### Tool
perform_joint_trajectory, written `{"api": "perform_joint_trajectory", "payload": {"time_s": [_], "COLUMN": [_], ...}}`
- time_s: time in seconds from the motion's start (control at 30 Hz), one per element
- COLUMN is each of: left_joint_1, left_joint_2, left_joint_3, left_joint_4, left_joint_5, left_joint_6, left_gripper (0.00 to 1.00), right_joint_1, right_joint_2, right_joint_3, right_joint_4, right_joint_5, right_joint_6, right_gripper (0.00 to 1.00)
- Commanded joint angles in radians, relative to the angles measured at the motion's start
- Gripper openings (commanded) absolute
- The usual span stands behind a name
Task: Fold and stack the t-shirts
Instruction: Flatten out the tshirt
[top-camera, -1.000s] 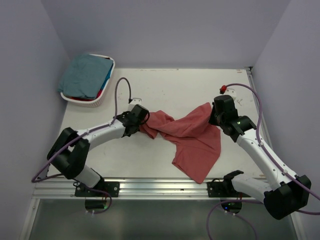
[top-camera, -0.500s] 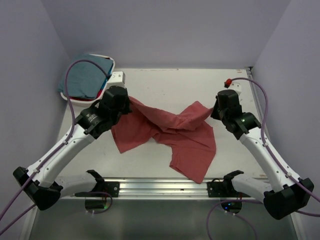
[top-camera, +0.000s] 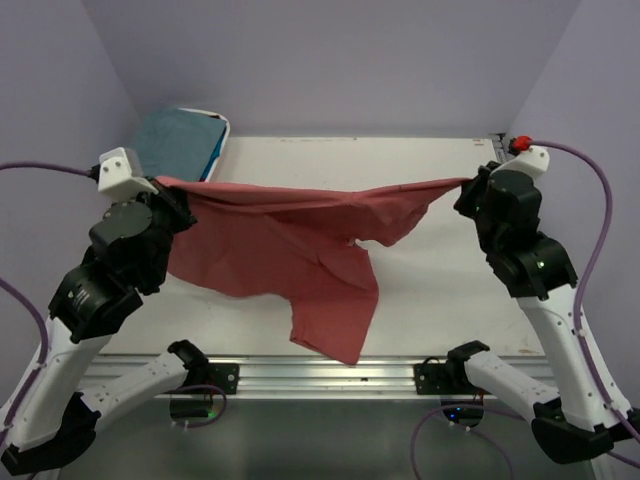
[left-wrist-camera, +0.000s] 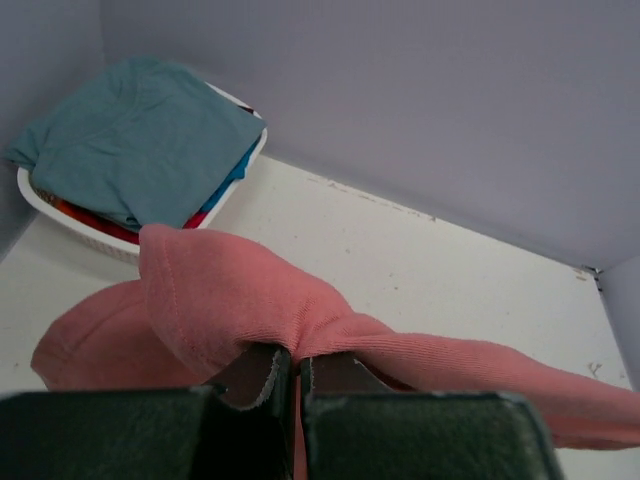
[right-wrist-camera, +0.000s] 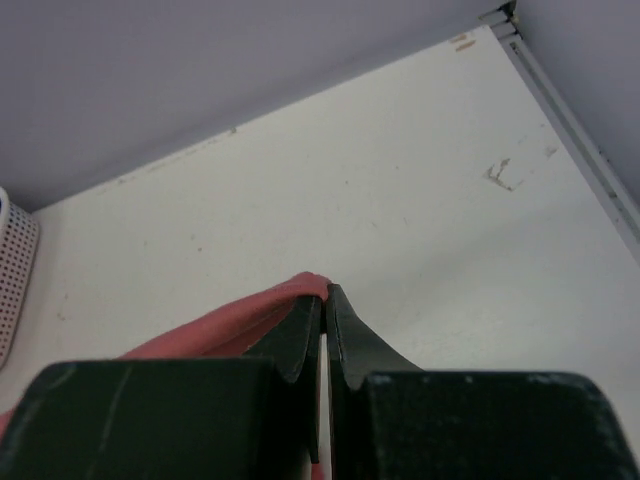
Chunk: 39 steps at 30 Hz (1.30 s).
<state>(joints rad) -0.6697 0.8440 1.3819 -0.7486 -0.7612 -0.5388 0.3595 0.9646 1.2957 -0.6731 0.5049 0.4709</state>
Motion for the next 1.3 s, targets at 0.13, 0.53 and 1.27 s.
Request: {"api": "perform_joint_trajectory", "payload": {"time_s": [0.13,0.53,1.27], "left_joint_1": [0.004,0.004,0.01], "left_joint_2": [-0.115,-0.099,-0.082], "left_joint_3": [0.035,0.187,-0.021], "left_joint_4": [0.095,0.005,0.328], "left_joint_5": [-0.017,0.193,0.3], "left_joint_6": [0.051,-0.012,0.299], "left_gripper": [0.0,0.01,0.0], "right_joint_1": [-0.005,-0.004,-0.005], "right_joint_2": [-0.138,-0.195,-0.242], "right_joint_3": [0.142,0.257,0.171], "right_joint_4": [-0.022,-0.108,0.135], "right_joint_5": [0.193,0.324,0.055], "right_joint_6": [-0.098,-0.132,-0.325], "right_gripper": [0.0,0.0,0.0]}}
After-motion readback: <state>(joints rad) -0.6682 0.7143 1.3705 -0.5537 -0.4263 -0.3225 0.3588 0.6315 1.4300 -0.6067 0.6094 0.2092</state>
